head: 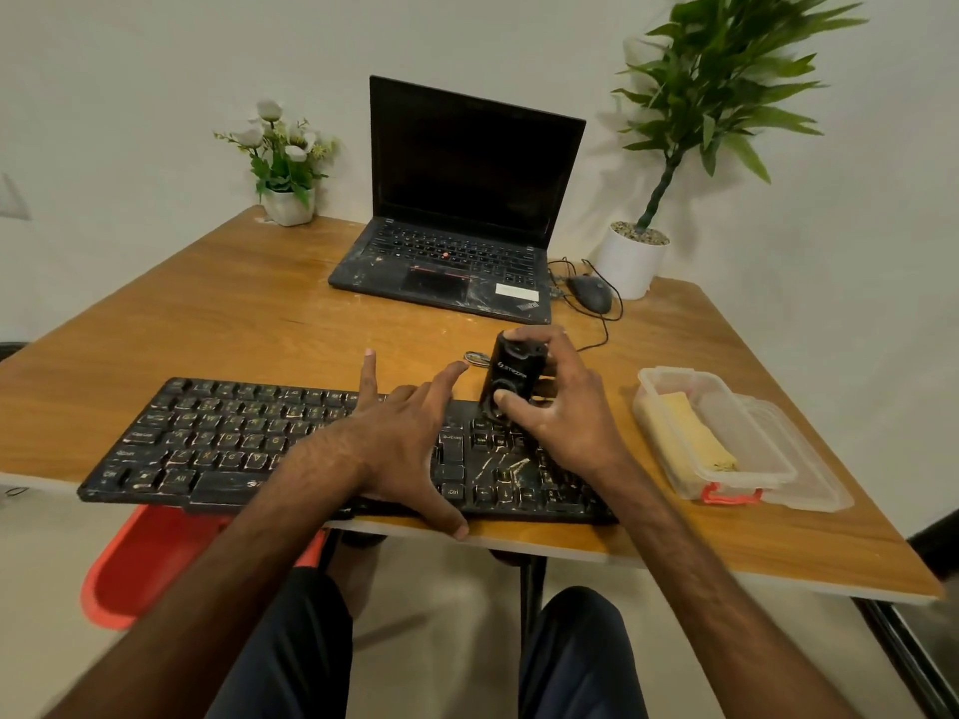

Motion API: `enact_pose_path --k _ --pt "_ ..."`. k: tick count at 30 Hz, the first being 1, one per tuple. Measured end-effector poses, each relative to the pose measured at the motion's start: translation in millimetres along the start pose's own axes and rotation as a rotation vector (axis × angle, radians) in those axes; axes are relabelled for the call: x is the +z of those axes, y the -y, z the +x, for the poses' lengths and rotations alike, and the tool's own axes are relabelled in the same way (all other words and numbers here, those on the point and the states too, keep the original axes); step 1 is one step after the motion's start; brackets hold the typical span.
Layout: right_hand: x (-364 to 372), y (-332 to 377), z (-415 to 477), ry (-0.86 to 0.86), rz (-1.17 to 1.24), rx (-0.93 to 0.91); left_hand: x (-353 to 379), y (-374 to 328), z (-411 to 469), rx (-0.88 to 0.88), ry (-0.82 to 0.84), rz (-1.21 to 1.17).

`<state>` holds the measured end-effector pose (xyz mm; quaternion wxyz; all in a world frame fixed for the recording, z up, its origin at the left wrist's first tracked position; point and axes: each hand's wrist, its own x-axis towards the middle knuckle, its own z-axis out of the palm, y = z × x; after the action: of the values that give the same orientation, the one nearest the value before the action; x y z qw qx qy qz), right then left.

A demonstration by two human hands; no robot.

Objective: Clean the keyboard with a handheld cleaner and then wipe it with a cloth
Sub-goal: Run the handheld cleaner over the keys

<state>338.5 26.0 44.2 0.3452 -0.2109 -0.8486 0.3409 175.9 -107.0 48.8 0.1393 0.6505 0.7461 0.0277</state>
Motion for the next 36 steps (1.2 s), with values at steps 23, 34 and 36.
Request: enact_pose_path --k 23,34,36 --pt "-39.7 -9.5 -35.9 -0.220 0.546 0.225 23.5 -22.1 6.7 0.064 -0.093 0.029" --pt "-46.4 2.4 -26.4 -0.050 -0.015 0.076 27.7 -19.4 9.4 0.098 -0.240 0.195" --pt "-50.6 1.2 -28.3 -0.036 -0.013 0.073 26.2 -18.6 8.6 0.098 -0.231 0.201"
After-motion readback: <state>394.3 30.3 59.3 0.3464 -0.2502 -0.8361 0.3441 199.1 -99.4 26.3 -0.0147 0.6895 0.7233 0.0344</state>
